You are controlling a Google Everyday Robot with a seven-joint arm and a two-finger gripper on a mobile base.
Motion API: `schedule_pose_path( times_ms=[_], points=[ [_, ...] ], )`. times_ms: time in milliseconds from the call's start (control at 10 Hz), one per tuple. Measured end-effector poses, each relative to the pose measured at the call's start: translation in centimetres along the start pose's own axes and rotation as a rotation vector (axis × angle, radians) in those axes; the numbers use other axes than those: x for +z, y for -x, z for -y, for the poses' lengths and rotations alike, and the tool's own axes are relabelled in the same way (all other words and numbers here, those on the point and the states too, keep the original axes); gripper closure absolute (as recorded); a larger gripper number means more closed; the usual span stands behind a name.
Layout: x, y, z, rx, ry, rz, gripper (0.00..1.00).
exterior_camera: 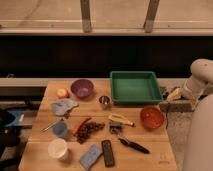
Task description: Place grapes in paper cup
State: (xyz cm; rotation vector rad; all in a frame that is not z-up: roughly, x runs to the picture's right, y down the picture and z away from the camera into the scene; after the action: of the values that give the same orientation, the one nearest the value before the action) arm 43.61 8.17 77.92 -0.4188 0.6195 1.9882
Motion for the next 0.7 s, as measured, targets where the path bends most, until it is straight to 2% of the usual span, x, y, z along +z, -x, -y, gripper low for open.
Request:
schedule_pose_path(
  times_ms=[500, 700],
  points=[
    [0.01, -0.01, -0.02, -0.002, 0.0, 0.0, 0.2],
    [0.43, 0.03, -0.63, -0.043, 0.009, 0.02, 0.2]
  ],
)
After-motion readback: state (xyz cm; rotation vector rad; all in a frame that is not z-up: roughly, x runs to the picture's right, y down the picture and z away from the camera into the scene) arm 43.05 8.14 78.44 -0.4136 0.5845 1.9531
